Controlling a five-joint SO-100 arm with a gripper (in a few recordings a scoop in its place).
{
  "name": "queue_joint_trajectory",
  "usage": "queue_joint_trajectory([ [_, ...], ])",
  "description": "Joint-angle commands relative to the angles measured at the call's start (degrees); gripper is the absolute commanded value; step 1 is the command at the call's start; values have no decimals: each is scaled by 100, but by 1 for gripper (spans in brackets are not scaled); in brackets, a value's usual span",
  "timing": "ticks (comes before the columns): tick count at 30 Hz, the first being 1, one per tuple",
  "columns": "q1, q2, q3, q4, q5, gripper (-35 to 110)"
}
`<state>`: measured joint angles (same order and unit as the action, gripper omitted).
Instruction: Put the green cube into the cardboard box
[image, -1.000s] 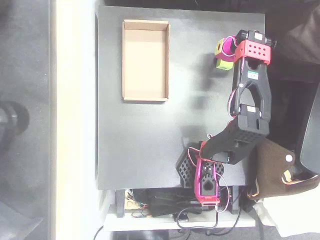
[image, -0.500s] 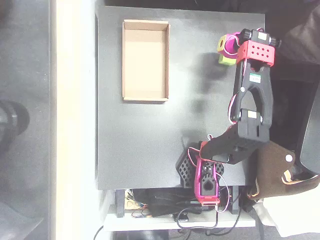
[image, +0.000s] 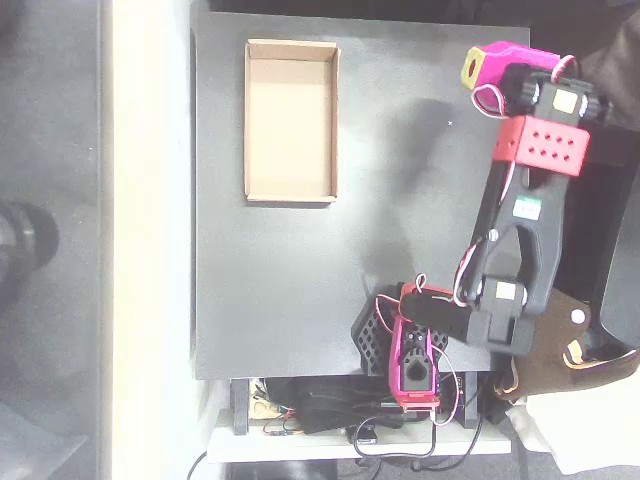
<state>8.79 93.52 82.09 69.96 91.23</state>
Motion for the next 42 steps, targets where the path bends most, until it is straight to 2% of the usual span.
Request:
queue_joint_trajectory([
  [1, 53, 800, -88, 26, 624, 3],
  [7, 0, 1362, -26, 26, 615, 3],
  [20, -1740, 1872, -88, -44, 615, 3],
  [34, -3850, 1749, 9, -44, 615, 3],
  [42, -4078, 826, 0, -53, 624, 3],
])
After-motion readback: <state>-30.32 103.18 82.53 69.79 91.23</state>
